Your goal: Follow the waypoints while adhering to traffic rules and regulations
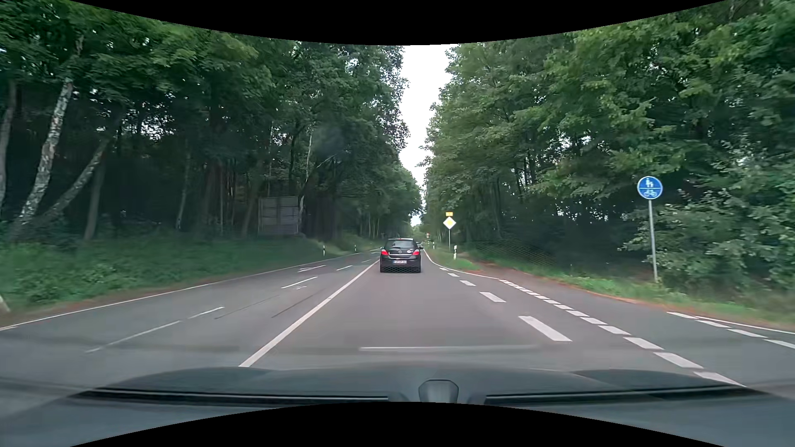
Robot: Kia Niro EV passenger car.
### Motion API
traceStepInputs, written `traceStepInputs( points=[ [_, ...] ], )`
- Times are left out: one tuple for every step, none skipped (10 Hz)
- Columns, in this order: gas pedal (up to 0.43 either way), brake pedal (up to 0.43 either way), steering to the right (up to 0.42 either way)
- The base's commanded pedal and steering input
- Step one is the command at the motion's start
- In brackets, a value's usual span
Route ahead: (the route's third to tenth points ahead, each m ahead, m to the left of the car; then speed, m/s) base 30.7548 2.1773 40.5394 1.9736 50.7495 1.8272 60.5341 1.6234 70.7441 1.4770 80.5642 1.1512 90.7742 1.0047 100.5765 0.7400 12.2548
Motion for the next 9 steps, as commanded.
traceStepInputs(
  points=[
    [0.39,0.0,-0.003],
    [0.378,0.0,-0.003],
    [0.378,0.0,-0.003],
    [0.378,0.0,-0.003],
    [0.378,0.0,-0.003],
    [0.37,0.0,-0.003],
    [0.37,0.0,-0.003],
    [0.358,0.0,-0.003],
    [0.358,0.0,-0.003]
  ],
)
